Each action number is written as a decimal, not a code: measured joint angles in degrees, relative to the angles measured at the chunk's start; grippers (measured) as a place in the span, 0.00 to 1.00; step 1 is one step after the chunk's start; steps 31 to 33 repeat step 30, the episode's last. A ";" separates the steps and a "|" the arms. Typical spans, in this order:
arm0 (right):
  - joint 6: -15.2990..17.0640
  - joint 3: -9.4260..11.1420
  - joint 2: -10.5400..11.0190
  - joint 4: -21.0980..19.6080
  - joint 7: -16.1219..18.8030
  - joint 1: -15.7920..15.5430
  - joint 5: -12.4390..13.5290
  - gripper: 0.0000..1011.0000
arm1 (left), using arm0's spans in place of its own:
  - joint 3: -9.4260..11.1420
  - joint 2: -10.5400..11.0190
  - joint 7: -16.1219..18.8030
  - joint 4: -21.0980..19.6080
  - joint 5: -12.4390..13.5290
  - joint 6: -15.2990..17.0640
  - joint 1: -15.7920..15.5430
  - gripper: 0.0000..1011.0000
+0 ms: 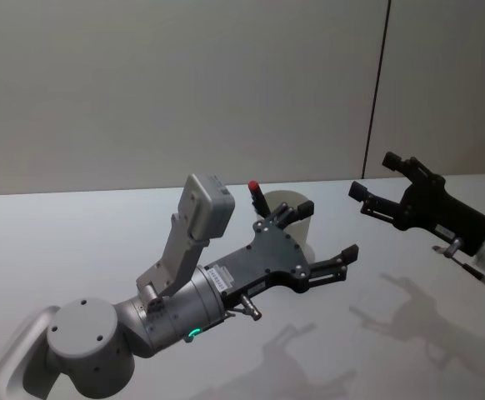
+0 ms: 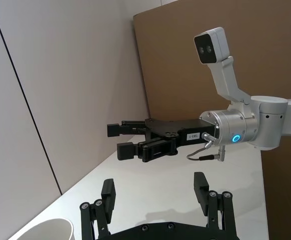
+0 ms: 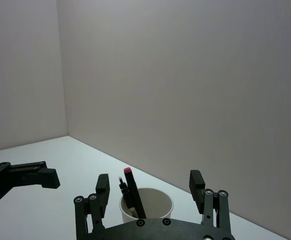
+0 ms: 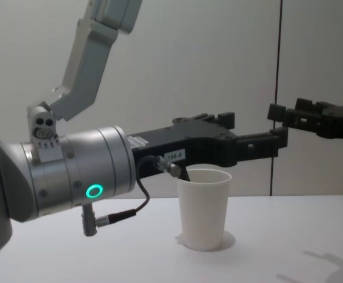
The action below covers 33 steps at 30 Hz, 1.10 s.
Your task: Place the pen into the pen holder.
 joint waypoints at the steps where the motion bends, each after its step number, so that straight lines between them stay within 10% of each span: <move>1: 0.03 0.01 0.04 -0.12 -0.05 -0.08 0.00 0.99 | 0.00 0.00 0.00 0.00 0.00 0.00 0.00 0.99; 33: 0.33 0.17 0.52 -1.59 -0.67 -1.12 0.09 0.99 | 0.00 0.00 0.00 0.00 0.00 0.00 0.00 0.99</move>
